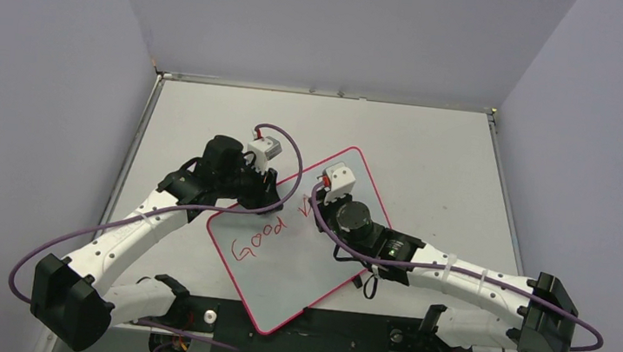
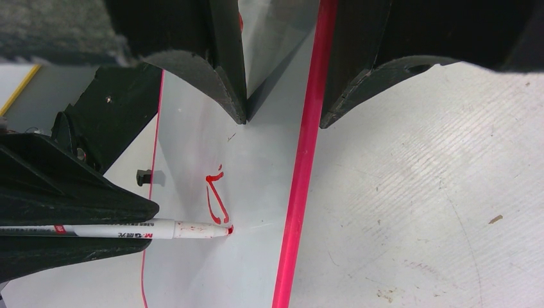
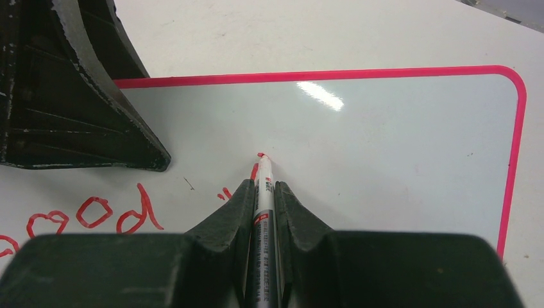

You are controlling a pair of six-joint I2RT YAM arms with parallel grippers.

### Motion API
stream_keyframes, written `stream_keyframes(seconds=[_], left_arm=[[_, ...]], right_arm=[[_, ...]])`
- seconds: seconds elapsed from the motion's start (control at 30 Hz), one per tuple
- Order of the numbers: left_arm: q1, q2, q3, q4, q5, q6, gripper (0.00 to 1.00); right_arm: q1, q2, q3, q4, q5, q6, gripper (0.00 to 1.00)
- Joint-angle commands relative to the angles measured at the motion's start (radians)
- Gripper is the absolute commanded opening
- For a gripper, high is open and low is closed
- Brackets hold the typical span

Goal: Write a sentence on the whiteboard
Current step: Write a sentence on the whiteboard stand.

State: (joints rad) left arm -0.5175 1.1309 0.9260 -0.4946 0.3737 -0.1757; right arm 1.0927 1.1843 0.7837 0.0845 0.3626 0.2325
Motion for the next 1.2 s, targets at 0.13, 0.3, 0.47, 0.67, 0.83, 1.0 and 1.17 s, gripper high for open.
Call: stream_keyframes(seconds=[0.13, 0.3, 0.47, 0.67, 0.83, 1.0, 1.17], left_arm=[[0.004, -0.024, 0.006, 0.022, -0.101, 0.065, 0.00], [0.003, -0.023, 0.007, 0.023, -0.101, 0.065, 0.00], [0.004, -0.024, 0.006, 0.021, -0.102, 0.067, 0.00], [0.003, -0.024, 0.006, 0.021, -0.104, 0.067, 0.00], [0.002, -0.033, 0.006, 0.019, -0.108, 0.068, 0.00], [0.002, -0.034, 0.005, 0.021, -0.104, 0.068, 0.00], [0.002, -0.039, 0.005, 0.019, -0.104, 0.068, 0.00]], right_arm=[[0.003, -0.073, 0.028, -0.041, 0.033, 0.000, 0.00], [0.015, -0.151, 0.049, -0.046, 0.028, -0.004, 0.00], [0.013, -0.208, 0.047, -0.040, 0.037, 0.011, 0.00], [-0.095, -0.269, -0.026, 0.015, -0.095, 0.103, 0.00], [-0.215, -0.288, -0.073, 0.065, -0.296, 0.187, 0.00], [-0.250, -0.285, -0.065, 0.060, -0.348, 0.196, 0.00], [-0.272, -0.283, -0.079, 0.088, -0.410, 0.202, 0.00]])
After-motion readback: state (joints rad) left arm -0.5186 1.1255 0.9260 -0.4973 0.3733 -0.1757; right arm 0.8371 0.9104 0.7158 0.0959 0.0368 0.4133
